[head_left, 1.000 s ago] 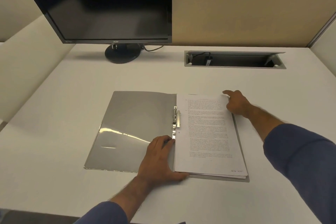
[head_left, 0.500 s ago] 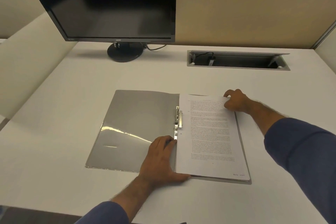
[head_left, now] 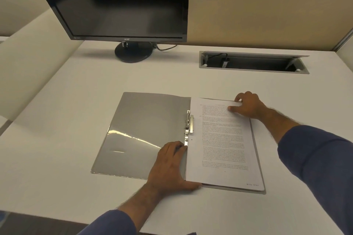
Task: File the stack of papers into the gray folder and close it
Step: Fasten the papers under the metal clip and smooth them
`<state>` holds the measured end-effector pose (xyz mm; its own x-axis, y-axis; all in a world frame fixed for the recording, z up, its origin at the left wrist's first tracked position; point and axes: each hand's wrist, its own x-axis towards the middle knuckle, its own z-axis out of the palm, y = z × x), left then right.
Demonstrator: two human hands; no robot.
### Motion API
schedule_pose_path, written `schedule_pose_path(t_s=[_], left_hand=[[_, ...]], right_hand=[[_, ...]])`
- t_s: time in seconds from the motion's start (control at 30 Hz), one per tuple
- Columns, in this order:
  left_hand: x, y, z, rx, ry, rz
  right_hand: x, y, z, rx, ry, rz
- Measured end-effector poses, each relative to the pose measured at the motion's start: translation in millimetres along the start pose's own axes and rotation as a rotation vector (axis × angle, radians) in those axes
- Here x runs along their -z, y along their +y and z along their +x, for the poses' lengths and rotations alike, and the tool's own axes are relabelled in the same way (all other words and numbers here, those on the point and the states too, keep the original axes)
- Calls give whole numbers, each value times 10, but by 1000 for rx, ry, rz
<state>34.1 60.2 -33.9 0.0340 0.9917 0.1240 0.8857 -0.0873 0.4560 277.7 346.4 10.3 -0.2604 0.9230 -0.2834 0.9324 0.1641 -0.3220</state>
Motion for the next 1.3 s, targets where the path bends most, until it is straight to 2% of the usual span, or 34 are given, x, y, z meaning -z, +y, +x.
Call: schedule_pose_path(t_s=[0.23,0.63,1.3], left_hand=[[3,8,-2,-6,9,-2],[4,5,-3,-6,-3,-5],[-21,1,-8,-5,12,-7]], right_hand=[[-1,-9,4,10,11,55],[-3,-82,86,-32,-18,-19],[10,-139,106,3,-33,-30]])
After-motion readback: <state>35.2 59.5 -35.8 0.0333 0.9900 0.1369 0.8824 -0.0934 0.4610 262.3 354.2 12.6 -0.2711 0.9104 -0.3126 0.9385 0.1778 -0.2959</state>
